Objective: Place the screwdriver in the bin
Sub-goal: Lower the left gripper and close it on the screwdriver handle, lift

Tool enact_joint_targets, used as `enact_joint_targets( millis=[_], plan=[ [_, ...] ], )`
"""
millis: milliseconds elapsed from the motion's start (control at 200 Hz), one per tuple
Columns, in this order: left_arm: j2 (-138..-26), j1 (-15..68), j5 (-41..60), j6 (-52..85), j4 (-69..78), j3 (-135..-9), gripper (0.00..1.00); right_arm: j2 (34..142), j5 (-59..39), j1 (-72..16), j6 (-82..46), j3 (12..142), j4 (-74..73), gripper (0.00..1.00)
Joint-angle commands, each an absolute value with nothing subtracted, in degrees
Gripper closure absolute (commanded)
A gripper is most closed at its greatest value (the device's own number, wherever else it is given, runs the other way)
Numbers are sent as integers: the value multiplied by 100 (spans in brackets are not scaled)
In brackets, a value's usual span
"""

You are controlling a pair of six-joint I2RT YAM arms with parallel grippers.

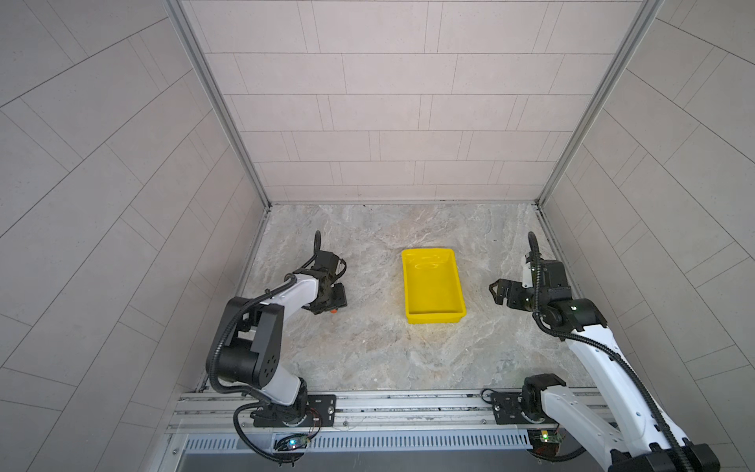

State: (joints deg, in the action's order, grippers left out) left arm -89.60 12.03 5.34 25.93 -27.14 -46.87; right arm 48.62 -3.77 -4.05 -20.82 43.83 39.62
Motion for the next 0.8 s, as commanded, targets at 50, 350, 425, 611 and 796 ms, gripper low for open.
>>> enact_joint_targets(
  millis=[50, 350, 425, 611, 796],
  plan=[
    [-9134, 1234, 589, 2560, -2626, -4951, 50, 4635, -111, -364, -2106, 4274, 4244, 0],
    [-9308, 1240, 386, 2407, -2740, -5139, 65, 4376, -46, -368, -2297, 4131, 4280, 0],
    [-9424, 1246, 419, 2372, -2747, -5204, 62, 4262, -32, -368, -2345, 4123, 4322, 0],
    [-9697, 1239, 437, 2347, -2782, -5364, 60, 3985, 44, -364, -2360, 4061, 4359, 0],
    [-9763, 1239, 427, 2347, -2824, -5418, 76, 3933, -70, -367, -2412, 4052, 4377, 0]
  ],
)
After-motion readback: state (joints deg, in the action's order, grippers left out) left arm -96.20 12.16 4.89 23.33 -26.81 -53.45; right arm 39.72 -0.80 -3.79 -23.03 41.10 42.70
